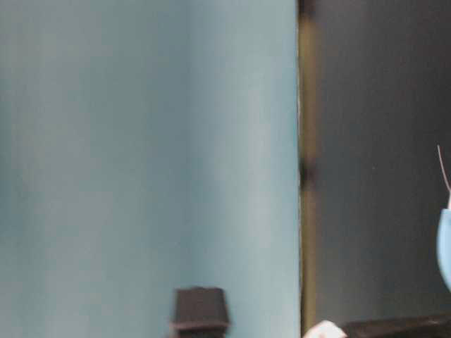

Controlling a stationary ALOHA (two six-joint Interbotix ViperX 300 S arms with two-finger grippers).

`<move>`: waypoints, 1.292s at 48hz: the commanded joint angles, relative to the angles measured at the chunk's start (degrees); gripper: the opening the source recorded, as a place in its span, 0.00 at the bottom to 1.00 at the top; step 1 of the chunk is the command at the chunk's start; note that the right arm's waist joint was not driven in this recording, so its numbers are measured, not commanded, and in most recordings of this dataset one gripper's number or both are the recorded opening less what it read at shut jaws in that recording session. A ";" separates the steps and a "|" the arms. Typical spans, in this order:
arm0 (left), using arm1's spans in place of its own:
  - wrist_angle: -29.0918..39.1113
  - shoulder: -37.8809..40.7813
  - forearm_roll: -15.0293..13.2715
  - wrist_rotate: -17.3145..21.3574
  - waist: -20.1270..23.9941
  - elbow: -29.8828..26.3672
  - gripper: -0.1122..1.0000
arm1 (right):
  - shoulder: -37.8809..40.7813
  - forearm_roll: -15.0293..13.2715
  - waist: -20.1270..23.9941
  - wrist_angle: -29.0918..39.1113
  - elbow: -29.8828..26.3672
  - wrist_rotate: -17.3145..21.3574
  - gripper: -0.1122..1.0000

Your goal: Hold the dustpan with a person, while the left arm uses a hand brush to gather the screws into the dustpan.

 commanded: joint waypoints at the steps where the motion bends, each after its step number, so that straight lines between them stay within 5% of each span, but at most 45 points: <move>1: 4.04 -2.55 0.18 0.18 0.70 -2.72 0.38 | -1.32 -0.09 0.00 -1.85 1.05 -0.53 0.11; 36: 31.73 -8.61 0.18 0.70 2.81 -15.38 0.38 | -8.09 -0.09 0.09 -2.90 4.48 -0.44 0.11; 43: 42.19 -7.38 0.18 1.93 4.31 -20.74 0.38 | -9.40 -0.18 0.09 -2.46 4.57 -0.44 0.11; 53: 57.39 -4.48 0.26 8.70 4.83 -30.23 0.38 | -9.76 -0.18 0.09 -2.37 4.66 -0.44 0.11; 62: 73.48 1.14 0.18 9.58 5.01 -39.99 0.38 | -9.76 -0.09 0.09 -2.37 4.66 -0.44 0.11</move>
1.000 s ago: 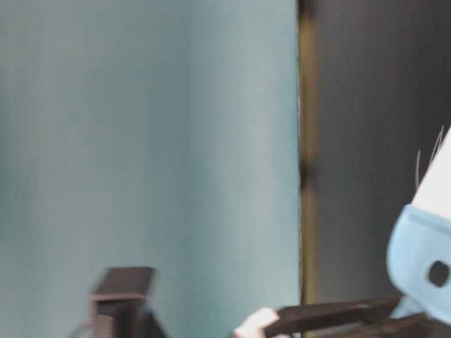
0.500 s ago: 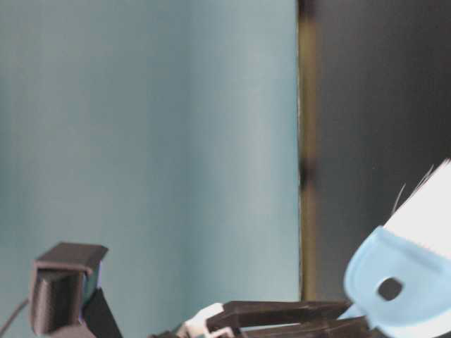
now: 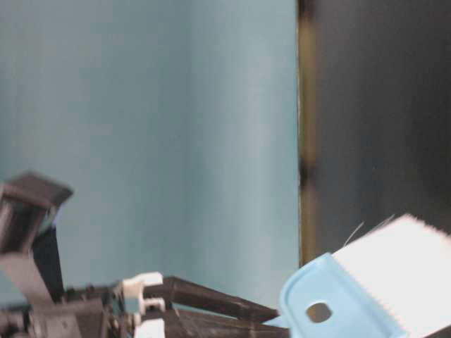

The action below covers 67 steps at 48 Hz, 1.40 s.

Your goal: Hold the dustpan with a person, while the left arm uses a hand brush to gather the screws into the dustpan.

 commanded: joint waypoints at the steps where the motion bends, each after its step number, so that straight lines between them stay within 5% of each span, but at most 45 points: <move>1: 9.05 2.37 0.18 0.00 0.18 -6.94 0.38 | 0.18 -0.09 0.00 -0.26 -0.26 -0.35 0.11; 10: 17.58 8.70 0.18 -0.26 0.35 -15.12 0.38 | 0.18 -0.09 0.00 -0.26 -0.26 -0.35 0.11; 67: 19.07 21.01 0.35 5.01 1.85 -25.49 0.38 | 0.00 0.00 0.00 -0.18 -0.26 -0.35 0.11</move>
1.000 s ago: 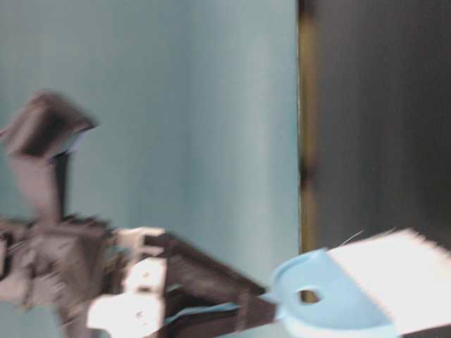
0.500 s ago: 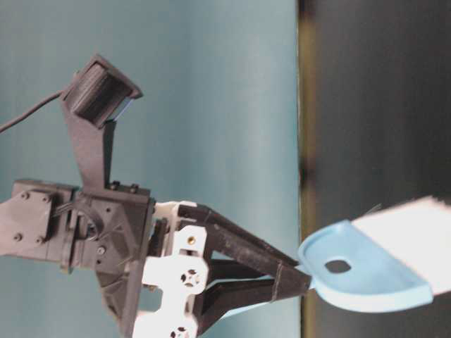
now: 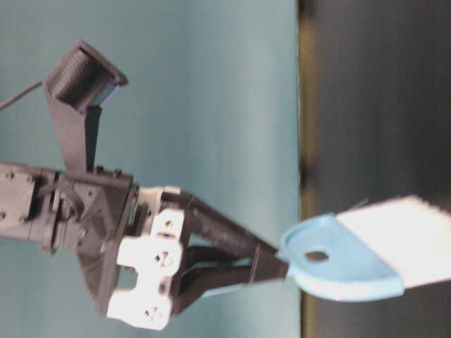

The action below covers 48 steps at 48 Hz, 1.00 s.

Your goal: Hold the dustpan with a person, while the left arm uses a hand brush to gather the screws into the dustpan.

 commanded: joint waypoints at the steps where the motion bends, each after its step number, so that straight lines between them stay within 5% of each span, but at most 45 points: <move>1: -0.53 1.93 0.18 0.35 -0.09 -1.85 0.38 | 0.18 -0.09 0.00 -0.26 -0.26 -0.35 0.11; 48: -4.75 14.06 0.18 4.22 -1.93 -14.77 0.38 | 0.09 -0.18 0.00 -0.26 -0.26 -0.35 0.11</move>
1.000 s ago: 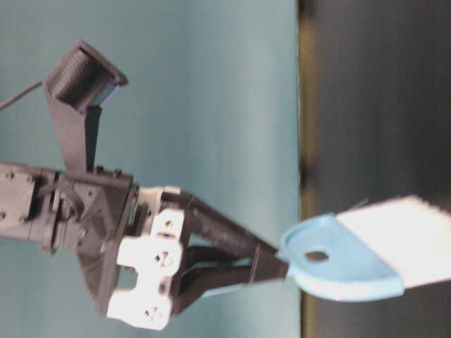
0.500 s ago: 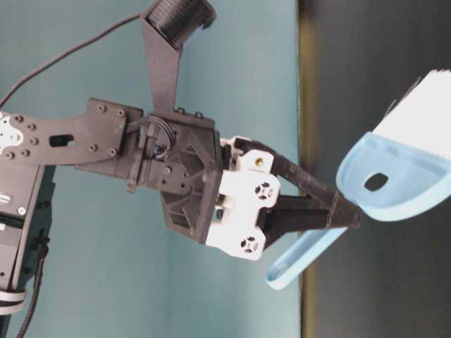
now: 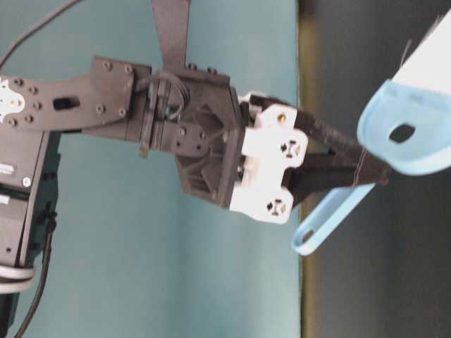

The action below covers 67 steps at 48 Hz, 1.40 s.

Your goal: Hold the dustpan with a person, while the left arm uses a hand brush to gather the screws into the dustpan.

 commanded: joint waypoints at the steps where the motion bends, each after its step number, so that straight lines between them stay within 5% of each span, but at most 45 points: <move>1: -0.62 0.62 0.18 0.09 0.53 -2.90 0.38 | 0.18 0.00 0.00 -0.26 -0.26 -0.26 0.11; 16: -1.05 7.47 0.09 1.49 0.70 -18.19 0.38 | 0.18 0.00 0.09 -0.26 -0.26 -0.26 0.11; 27: -1.23 10.63 0.18 2.55 0.18 -24.26 0.38 | 0.18 -0.09 0.09 -0.26 -0.26 -0.26 0.11; 51: -13.36 8.26 0.09 7.56 -0.97 -26.81 0.38 | 0.18 0.00 0.09 -0.26 -0.26 -0.26 0.11; 67: -11.60 -1.14 0.09 7.56 -1.76 -18.11 0.38 | 0.18 0.00 0.00 -0.26 -0.26 -0.26 0.11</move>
